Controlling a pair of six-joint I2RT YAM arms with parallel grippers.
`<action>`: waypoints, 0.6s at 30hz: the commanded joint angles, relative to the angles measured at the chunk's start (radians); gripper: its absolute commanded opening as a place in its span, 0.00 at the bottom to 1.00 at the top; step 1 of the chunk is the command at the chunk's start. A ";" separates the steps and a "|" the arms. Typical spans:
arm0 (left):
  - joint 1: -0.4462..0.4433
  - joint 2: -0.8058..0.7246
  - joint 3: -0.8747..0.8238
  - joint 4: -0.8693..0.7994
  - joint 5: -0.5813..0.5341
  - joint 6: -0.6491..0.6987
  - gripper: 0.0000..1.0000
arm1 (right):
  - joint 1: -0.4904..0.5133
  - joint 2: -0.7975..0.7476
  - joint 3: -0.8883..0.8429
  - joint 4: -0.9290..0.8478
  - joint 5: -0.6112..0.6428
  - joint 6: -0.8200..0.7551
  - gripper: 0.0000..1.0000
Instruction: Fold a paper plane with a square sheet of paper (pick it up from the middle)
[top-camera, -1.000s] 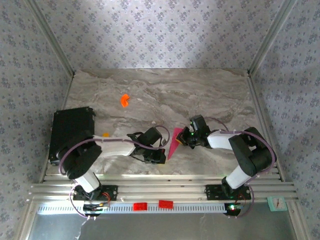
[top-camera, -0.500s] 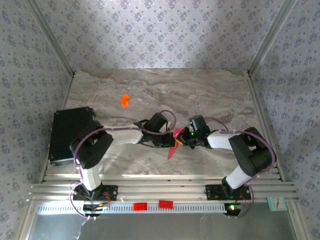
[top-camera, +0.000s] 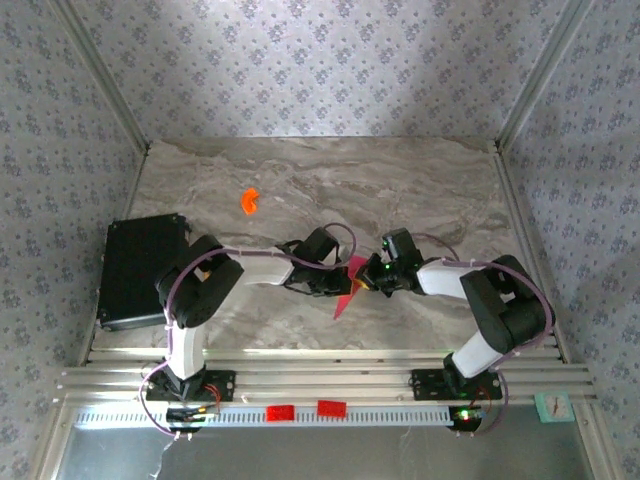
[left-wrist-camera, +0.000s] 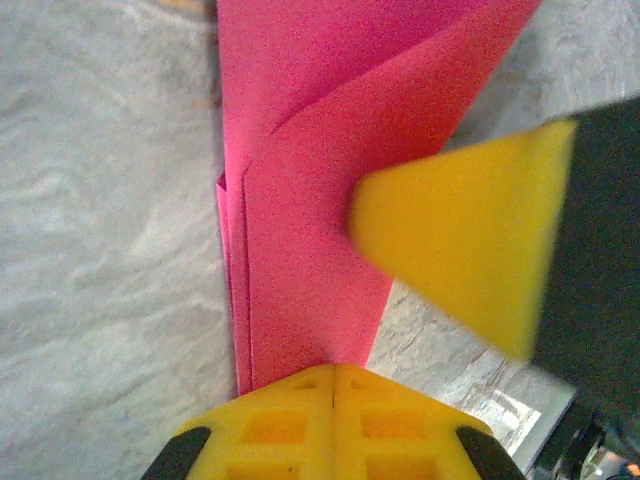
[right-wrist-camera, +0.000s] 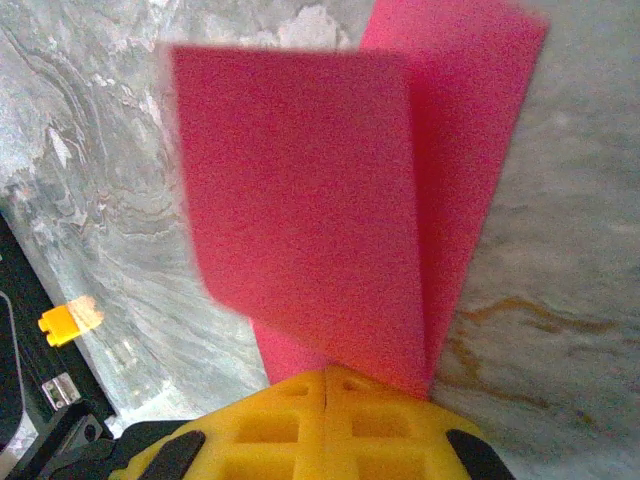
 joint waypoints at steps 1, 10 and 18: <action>-0.004 -0.005 -0.095 -0.155 -0.037 0.062 0.00 | -0.041 -0.062 0.038 -0.064 -0.008 -0.080 0.05; 0.017 -0.021 -0.135 -0.168 -0.003 0.120 0.00 | -0.006 -0.080 0.040 -0.007 -0.073 -0.174 0.04; 0.020 -0.011 -0.128 -0.174 -0.001 0.123 0.00 | 0.054 -0.017 0.011 -0.001 -0.009 -0.204 0.02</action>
